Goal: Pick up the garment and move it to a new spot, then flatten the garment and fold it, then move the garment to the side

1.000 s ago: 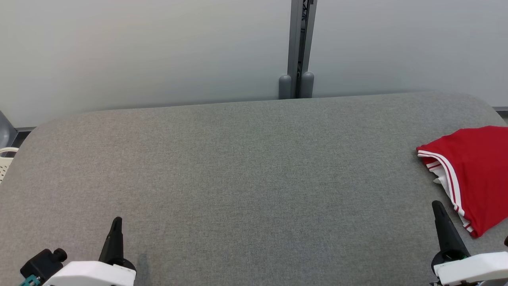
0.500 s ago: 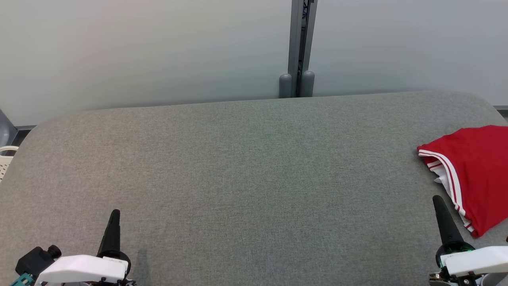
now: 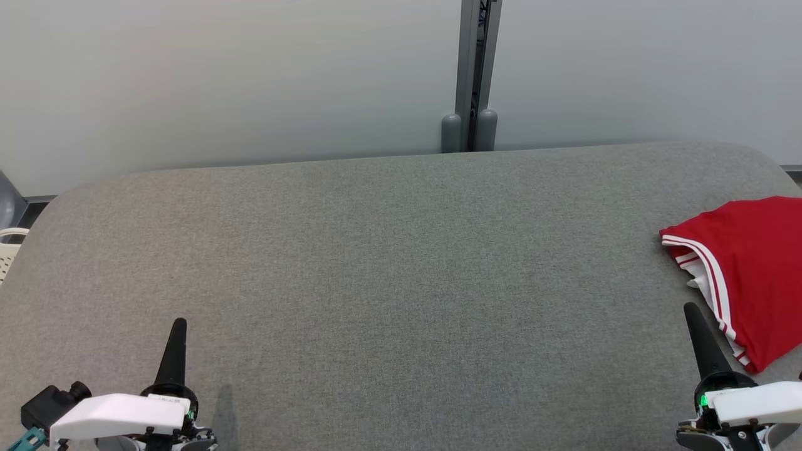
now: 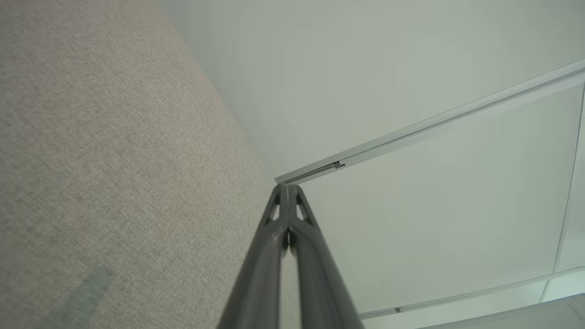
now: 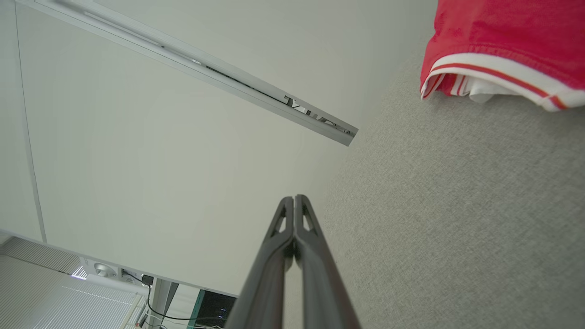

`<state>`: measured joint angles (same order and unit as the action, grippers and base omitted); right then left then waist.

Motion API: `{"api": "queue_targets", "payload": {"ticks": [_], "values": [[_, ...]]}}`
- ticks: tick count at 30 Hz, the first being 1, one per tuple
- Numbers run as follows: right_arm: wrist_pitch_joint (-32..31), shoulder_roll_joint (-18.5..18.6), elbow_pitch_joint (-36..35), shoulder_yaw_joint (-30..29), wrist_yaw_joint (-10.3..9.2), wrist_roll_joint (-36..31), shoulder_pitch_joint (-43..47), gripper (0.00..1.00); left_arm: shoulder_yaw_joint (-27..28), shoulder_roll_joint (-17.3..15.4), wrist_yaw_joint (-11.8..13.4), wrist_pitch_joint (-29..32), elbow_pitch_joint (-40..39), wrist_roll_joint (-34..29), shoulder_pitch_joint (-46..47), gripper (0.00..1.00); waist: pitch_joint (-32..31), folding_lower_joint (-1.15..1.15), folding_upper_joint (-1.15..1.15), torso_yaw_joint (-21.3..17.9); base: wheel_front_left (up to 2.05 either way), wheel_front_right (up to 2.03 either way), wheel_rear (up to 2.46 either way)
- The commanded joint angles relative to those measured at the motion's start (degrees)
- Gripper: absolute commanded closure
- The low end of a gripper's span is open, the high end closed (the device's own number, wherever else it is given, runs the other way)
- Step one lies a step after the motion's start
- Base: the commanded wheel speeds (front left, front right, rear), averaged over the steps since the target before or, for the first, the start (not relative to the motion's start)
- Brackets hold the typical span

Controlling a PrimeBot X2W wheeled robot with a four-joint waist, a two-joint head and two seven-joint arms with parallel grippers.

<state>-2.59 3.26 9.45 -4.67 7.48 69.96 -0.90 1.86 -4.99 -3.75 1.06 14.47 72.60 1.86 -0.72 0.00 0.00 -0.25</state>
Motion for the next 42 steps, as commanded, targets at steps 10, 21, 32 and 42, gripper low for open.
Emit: {"api": "queue_targets", "payload": {"ticks": [10,21,32,42], "values": [[-1.0,0.5,0.9,-0.4,0.02,6.1,-2.3,1.00,1.5,0.3,-1.3,1.4,-0.6,5.3,2.4,1.00,0.2,0.00,0.00,0.1,0.00,0.00,0.00],[-1.7,0.5,1.9,-0.6,0.02,11.0,-3.3,1.00,2.5,0.8,-2.0,2.6,-0.6,9.3,3.0,1.00,0.4,0.00,0.00,0.1,0.00,0.00,0.00],[-2.5,0.4,3.1,-0.9,0.02,15.8,-4.2,1.00,3.5,1.3,-2.9,3.8,-0.6,13.5,3.9,1.00,0.6,0.00,0.00,0.2,0.00,0.00,0.00],[-3.1,0.3,4.0,-1.1,0.02,20.2,-4.9,1.00,4.3,1.8,-3.5,4.9,-0.5,17.4,4.4,1.00,0.8,0.00,0.00,0.2,0.00,0.00,0.00]]}}
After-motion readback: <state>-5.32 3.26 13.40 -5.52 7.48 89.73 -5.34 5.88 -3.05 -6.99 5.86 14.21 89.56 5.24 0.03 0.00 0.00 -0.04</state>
